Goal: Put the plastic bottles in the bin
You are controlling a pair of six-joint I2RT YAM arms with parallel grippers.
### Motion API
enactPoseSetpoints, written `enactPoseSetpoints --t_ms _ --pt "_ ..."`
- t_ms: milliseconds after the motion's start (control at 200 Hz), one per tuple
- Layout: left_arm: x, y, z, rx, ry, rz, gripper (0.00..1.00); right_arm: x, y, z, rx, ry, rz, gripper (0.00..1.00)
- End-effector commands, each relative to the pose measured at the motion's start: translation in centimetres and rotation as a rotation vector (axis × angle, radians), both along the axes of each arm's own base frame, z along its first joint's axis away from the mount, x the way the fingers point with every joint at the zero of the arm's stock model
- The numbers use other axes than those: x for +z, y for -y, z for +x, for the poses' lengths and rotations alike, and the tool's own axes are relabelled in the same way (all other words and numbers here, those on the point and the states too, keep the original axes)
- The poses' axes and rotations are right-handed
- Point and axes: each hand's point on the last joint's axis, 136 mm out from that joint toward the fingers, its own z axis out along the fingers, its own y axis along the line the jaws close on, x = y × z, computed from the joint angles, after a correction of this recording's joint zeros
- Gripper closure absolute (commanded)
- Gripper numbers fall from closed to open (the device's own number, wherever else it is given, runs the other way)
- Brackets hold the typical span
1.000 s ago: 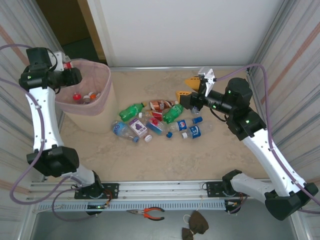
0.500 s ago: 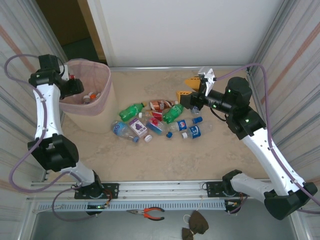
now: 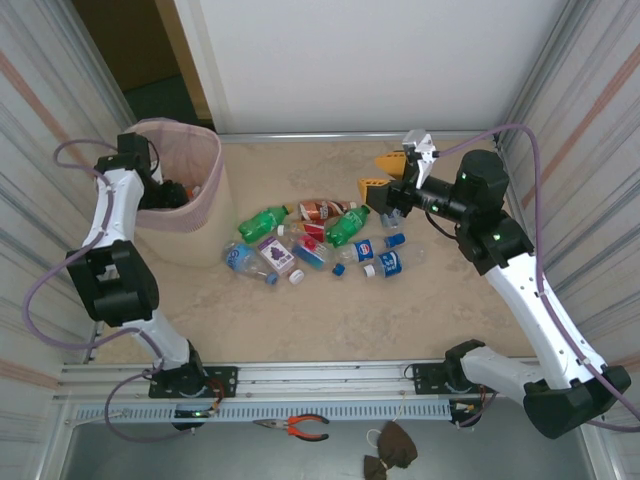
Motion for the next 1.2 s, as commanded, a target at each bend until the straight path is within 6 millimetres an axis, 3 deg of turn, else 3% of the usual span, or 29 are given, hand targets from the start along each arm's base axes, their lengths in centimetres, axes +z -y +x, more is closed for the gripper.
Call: enactPoseSetpoints --t_ms 0,145,451,942,1192 --pt "-1.3 0.4 -0.2 0.025 -0.031 -0.029 0.33 0.2 0.0 -0.4 0.022 0.005 0.002 0.33" --pt "0.3 0.8 0.4 0.016 0.018 -0.028 0.25 0.4 0.2 -0.5 0.016 0.005 0.005 0.33" --pt "8.0 1.4 0.6 0.0 0.232 -0.023 0.11 0.8 0.7 -0.7 -0.013 0.004 0.01 0.31" --pt "17.6 3.8 -0.5 -0.074 0.482 -0.08 0.13 1.1 1.5 -0.4 -0.075 -0.028 0.019 0.3" --pt "21.1 6.6 -1.0 -0.181 0.61 -0.179 0.21 -1.3 2.9 2.5 -0.231 -0.179 -0.009 0.32"
